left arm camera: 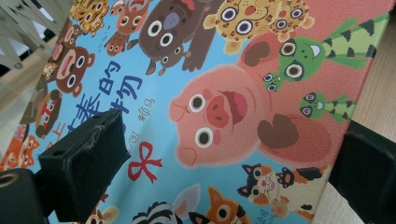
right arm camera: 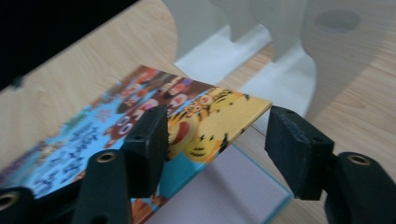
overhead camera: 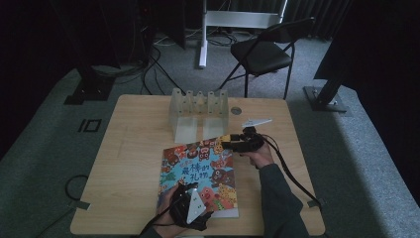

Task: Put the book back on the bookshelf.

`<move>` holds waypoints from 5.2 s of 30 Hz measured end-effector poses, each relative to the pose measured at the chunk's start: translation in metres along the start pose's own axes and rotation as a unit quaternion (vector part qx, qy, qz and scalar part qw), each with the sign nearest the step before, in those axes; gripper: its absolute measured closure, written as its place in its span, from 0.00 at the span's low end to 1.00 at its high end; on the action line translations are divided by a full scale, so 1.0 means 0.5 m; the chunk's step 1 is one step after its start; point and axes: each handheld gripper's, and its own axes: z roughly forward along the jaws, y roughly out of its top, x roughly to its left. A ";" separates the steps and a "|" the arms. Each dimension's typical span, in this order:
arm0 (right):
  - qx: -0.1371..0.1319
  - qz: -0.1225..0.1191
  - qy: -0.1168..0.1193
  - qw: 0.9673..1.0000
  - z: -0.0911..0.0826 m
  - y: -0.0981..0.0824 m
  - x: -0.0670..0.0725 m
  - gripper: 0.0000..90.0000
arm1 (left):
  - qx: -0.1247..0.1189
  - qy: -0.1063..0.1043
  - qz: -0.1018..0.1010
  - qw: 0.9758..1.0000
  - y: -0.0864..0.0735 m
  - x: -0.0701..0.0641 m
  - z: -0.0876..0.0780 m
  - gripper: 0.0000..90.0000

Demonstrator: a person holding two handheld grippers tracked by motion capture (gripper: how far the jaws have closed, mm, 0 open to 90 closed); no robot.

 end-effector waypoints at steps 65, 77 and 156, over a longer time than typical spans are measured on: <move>-0.030 -0.030 0.036 0.998 -0.026 0.059 0.087 0.69 | -0.002 0.031 -0.203 0.979 -0.113 0.231 -0.059 0.13; -0.065 -0.036 0.027 0.997 -0.070 0.068 0.117 0.75 | -0.014 0.027 -0.226 0.974 -0.120 0.275 -0.067 0.14; -0.147 -0.076 0.004 0.986 -0.157 0.055 0.093 0.63 | -0.179 -0.196 -0.273 0.925 -0.059 0.437 -0.079 0.72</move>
